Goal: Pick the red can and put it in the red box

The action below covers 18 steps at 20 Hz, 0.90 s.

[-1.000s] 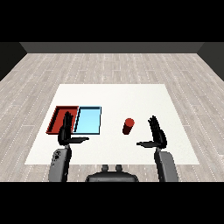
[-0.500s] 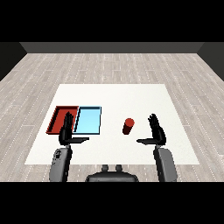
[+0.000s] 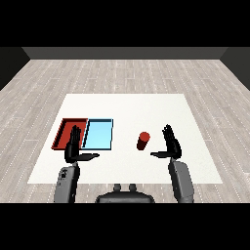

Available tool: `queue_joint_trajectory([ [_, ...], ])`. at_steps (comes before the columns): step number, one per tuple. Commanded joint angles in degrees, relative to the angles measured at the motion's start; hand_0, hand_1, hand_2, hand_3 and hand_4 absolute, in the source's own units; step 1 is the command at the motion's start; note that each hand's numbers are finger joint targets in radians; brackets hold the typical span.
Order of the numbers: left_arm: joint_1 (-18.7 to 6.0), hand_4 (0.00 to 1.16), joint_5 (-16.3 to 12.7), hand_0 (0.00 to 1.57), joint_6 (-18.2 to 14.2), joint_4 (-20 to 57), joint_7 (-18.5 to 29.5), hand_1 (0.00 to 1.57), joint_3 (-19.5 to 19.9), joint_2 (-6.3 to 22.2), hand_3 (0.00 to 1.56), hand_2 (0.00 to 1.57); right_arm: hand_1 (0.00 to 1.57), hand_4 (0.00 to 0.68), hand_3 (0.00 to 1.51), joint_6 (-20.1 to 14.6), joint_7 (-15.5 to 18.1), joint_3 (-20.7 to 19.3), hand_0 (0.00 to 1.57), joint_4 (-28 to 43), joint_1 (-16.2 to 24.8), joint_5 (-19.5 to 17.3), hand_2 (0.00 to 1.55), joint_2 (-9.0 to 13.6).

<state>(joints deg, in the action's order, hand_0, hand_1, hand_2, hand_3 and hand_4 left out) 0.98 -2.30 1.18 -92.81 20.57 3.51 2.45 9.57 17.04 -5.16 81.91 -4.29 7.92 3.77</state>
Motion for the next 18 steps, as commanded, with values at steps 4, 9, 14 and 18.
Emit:
queue_joint_trajectory([
  [4,-0.6,0.0,-1.3,0.0,1.5,0.6,-0.3,0.0,1.2,1.4,0.0,0.0,0.0,0.0,0.0,-2.9,4.1,0.0,0.0,-12.6,-8.4,-1.6,0.0,-2.5],
  [9,1.8,0.0,-2.5,0.0,2.8,-0.6,1.3,0.0,1.0,1.2,0.0,0.0,0.0,0.0,0.0,0.0,2.4,-1.3,0.0,-11.4,-6.3,2.7,0.0,-1.2],
  [14,-3.7,0.0,-2.1,0.0,0.7,4.2,1.0,0.0,2.2,0.8,0.0,0.0,0.0,0.0,0.0,-5.4,6.4,5.0,0.0,-13.5,-5.4,2.1,0.0,-3.7],
  [18,3.1,0.0,-1.9,0.0,0.4,-6.1,-3.3,0.0,-0.5,-0.1,0.0,0.0,0.0,0.0,0.0,-1.7,10.3,0.3,0.0,-25.0,-12.4,3.0,0.0,-3.4],
])
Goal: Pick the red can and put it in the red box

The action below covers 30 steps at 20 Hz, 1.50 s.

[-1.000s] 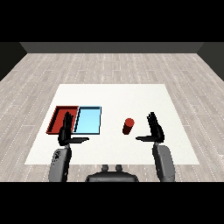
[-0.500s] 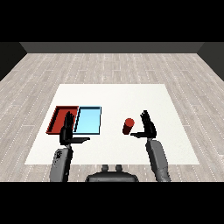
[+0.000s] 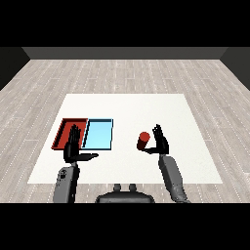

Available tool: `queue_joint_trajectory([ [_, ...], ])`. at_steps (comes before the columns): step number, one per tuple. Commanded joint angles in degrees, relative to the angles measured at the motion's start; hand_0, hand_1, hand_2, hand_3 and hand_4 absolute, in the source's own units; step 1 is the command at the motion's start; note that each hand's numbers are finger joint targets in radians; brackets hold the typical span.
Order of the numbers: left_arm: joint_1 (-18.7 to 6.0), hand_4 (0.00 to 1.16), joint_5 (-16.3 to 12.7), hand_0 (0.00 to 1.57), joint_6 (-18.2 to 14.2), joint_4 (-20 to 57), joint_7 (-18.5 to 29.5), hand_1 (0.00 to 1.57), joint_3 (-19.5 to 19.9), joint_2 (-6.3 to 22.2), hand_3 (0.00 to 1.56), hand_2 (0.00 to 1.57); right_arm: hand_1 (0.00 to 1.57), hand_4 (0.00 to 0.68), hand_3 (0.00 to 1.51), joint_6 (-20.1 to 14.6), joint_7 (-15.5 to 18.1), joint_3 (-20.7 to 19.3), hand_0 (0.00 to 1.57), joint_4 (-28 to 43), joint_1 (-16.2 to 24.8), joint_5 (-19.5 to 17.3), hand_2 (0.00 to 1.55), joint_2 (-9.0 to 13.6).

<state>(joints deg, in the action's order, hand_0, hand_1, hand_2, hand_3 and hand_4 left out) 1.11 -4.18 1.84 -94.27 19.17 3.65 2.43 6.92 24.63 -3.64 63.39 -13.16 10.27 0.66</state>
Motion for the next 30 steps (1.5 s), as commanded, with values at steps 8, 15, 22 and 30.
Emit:
queue_joint_trajectory([
  [8,-0.7,0.0,-0.5,0.0,2.4,5.0,4.7,0.0,1.2,0.8,0.0,0.0,0.0,0.0,0.0,2.7,5.2,-1.7,0.0,-12.3,-5.8,1.9,0.0,1.4],
  [15,-1.5,0.0,0.7,0.0,-1.1,2.5,1.5,0.0,-0.7,-1.4,0.0,0.0,0.0,0.0,0.0,-1.8,4.3,1.6,0.0,-11.5,-5.7,3.2,0.0,-0.6],
  [22,-1.2,0.0,-0.9,0.0,1.3,5.6,5.1,0.0,2.4,1.0,0.0,0.0,0.0,0.0,0.0,-3.1,1.3,1.7,0.0,-9.8,-8.1,4.4,0.0,-0.1],
  [30,-1.3,0.0,2.0,0.0,-1.6,3.0,2.8,0.0,-1.7,-1.6,0.0,0.0,0.0,0.0,0.0,-6.1,3.2,2.5,0.0,-18.2,-14.1,4.8,0.0,-0.6],
])
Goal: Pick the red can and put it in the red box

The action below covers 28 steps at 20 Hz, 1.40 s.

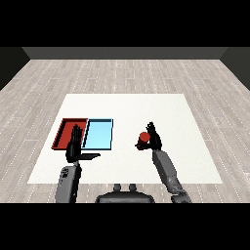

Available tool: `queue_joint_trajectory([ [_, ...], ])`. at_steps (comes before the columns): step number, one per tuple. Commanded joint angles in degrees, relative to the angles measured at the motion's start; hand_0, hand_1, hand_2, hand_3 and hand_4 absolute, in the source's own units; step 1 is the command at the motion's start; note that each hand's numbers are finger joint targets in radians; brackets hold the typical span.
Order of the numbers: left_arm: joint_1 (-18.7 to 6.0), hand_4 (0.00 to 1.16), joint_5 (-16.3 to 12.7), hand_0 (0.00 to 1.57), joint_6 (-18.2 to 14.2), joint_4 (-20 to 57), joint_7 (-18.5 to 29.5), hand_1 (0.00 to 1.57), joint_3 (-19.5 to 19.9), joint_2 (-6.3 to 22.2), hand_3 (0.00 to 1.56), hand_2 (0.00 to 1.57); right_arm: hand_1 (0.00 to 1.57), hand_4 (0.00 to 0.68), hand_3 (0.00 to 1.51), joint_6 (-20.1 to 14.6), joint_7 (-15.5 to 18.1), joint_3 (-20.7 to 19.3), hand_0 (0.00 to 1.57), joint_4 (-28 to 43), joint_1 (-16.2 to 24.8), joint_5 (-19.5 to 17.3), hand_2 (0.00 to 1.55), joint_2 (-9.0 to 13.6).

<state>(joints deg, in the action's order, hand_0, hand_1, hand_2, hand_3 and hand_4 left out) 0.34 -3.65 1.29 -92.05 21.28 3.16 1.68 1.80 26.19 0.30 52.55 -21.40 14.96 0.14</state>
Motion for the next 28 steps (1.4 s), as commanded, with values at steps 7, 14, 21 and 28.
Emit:
queue_joint_trajectory([
  [7,0.8,0.0,0.1,0.0,0.0,-1.1,0.3,0.0,0.9,0.8,0.0,0.0,0.0,0.0,0.0,1.9,5.3,-0.9,0.0,-9.4,-3.6,-1.2,0.0,0.2],
  [14,2.0,0.0,-1.6,0.0,1.0,-3.2,-1.6,0.0,1.4,1.4,0.0,0.0,0.0,0.0,0.0,1.1,5.3,-1.8,0.0,-11.7,-5.7,-1.3,0.0,-0.1],
  [21,3.2,0.0,-0.3,0.0,0.9,-2.1,1.2,0.0,-0.3,-0.1,0.0,0.0,0.0,0.0,0.12,-0.1,4.0,-1.7,0.0,-12.5,-5.2,0.2,0.35,0.0],
  [28,1.5,0.0,-3.0,0.0,2.2,-3.8,-2.2,0.0,2.1,2.0,0.0,0.0,1.5,0.667,1.44,-7.4,0.6,2.5,1.5,-7.1,-4.1,-1.4,1.47,0.8],
])
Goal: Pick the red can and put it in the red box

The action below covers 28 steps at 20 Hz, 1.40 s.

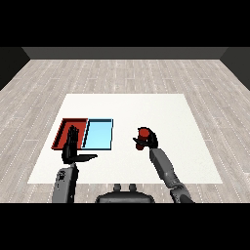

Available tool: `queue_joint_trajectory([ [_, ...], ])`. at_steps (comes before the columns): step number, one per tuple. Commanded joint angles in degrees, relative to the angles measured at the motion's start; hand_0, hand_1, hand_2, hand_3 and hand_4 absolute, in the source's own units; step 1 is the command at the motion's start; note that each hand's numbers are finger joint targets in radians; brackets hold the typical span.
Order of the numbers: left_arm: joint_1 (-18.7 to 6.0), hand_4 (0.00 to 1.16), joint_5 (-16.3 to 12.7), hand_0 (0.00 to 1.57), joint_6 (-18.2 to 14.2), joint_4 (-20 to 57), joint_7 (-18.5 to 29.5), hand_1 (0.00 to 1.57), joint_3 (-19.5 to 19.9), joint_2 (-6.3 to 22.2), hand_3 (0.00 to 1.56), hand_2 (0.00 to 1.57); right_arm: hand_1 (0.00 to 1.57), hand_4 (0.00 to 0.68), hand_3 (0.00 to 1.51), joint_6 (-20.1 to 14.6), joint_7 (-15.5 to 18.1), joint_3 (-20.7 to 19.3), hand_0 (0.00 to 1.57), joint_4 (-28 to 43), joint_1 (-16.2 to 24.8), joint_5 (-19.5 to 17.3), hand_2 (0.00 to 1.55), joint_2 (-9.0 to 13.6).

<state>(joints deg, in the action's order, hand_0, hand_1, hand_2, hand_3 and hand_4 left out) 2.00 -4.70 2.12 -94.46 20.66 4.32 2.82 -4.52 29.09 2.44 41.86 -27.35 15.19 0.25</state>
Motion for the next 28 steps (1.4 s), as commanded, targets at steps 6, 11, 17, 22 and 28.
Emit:
queue_joint_trajectory([
  [6,-4.8,0.0,3.2,0.0,-2.6,3.9,-0.4,0.0,-0.8,-0.6,0.0,0.0,1.47,0.646,1.43,-3.2,0.5,1.1,1.47,3.3,1.1,-5.5,1.45,-0.2],
  [11,-0.8,0.0,1.0,0.0,1.0,3.9,2.6,0.0,-0.8,-0.3,0.0,0.0,1.46,0.66,1.41,-6.0,-2.7,2.1,1.46,12.0,2.7,-5.8,1.45,0.6],
  [17,2.5,0.0,5.2,0.0,-0.7,1.4,1.3,0.0,-4.5,-1.3,0.0,0.0,1.43,0.654,1.4,-4.9,-7.1,3.9,1.43,22.3,6.5,-6.3,1.44,1.8],
  [22,-6.0,0.0,5.9,0.0,-6.2,2.7,-5.1,0.0,-11.4,-2.8,0.0,0.0,1.44,0.649,1.41,-3.6,-4.0,5.0,1.44,24.3,9.7,-6.2,1.45,0.9],
  [28,-4.5,0.0,3.3,0.0,-5.1,3.5,-5.9,0.0,-16.6,-2.8,0.0,0.0,1.43,0.649,1.42,-8.2,-9.3,7.2,1.43,29.1,6.3,-5.4,1.44,-0.2],
])
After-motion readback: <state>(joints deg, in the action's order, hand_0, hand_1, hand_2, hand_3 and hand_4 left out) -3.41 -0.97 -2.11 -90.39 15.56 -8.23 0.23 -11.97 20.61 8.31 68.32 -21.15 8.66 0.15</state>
